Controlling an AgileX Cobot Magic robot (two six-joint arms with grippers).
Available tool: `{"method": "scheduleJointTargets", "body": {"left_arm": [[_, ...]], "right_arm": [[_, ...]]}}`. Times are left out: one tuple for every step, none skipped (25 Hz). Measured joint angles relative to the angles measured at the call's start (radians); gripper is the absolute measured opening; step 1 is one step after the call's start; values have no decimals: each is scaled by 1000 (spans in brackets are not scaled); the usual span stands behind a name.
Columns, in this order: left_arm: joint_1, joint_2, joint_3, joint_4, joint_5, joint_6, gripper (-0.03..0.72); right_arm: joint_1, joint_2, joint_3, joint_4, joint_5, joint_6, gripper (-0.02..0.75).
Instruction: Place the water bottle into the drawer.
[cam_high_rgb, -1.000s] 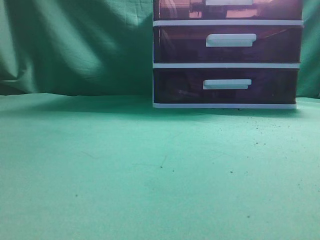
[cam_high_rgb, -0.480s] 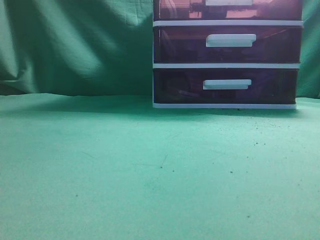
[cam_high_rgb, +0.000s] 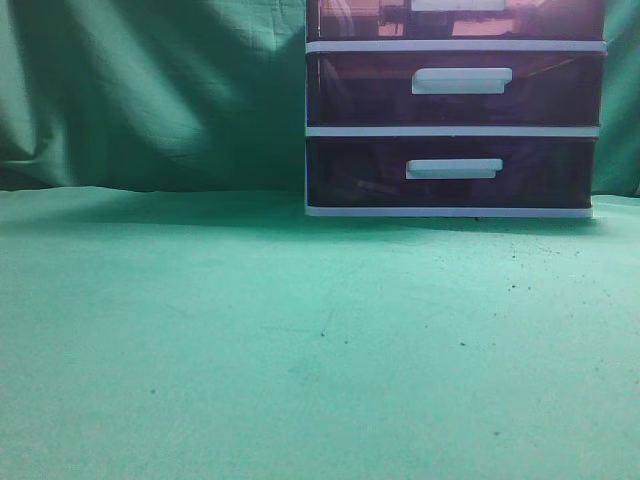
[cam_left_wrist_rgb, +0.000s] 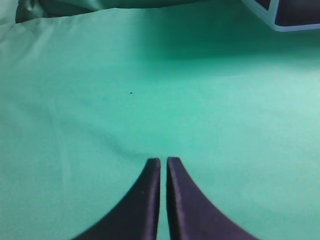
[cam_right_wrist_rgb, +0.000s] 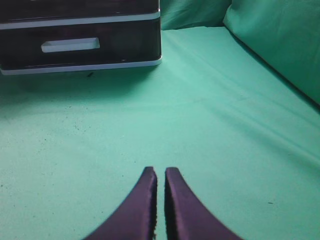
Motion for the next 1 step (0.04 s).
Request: {"method": "scheduleJointTargets", "body": {"left_arm": [[0, 0, 0, 0, 0, 0, 0]], "right_arm": [[0, 0, 0, 0, 0, 0, 48]]}}
